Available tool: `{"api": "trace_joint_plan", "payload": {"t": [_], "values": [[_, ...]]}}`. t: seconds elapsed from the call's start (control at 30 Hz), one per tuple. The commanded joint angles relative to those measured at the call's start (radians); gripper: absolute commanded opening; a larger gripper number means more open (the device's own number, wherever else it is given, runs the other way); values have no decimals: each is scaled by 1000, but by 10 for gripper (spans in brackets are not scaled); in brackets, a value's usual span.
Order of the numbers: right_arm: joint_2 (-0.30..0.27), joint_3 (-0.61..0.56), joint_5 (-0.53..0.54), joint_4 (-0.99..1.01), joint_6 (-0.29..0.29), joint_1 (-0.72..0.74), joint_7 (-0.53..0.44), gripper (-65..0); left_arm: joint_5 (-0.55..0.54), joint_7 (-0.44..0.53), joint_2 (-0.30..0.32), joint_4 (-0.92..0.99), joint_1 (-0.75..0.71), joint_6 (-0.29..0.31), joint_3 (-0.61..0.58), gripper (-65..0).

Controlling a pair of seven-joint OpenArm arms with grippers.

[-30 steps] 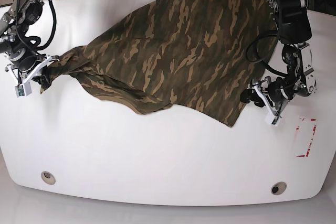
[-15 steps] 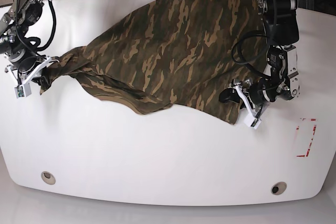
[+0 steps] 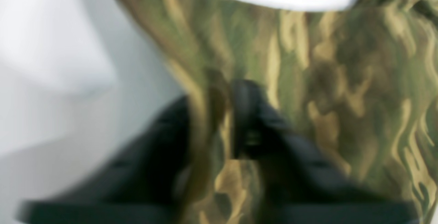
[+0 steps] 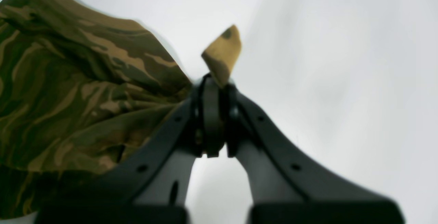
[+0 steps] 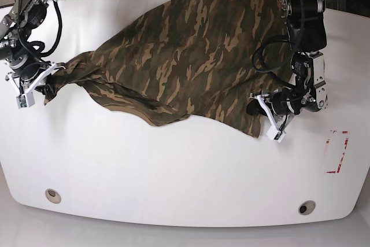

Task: Layout the t-shirt on the table in an organized manner, then fold the t-shirt properly
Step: 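Drag the shirt edge with the left gripper toward the right gripper's side, then lift the shirt high with both grippers and swing it up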

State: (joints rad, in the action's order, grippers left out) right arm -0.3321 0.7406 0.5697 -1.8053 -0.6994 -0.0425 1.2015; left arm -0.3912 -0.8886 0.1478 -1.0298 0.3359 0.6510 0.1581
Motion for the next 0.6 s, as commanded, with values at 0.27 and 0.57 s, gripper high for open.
{"api": "trace_joint_plan", "payload": {"t": [0.27,0.57], "values": [[-20,6,11,-17,1,14,-21,-650,5,41,9,-22,39,-18,13,-650],[-22,6,11,-17,1,40,-21,-650,5,-22,9,-162,59,-15,137,-650]]}}
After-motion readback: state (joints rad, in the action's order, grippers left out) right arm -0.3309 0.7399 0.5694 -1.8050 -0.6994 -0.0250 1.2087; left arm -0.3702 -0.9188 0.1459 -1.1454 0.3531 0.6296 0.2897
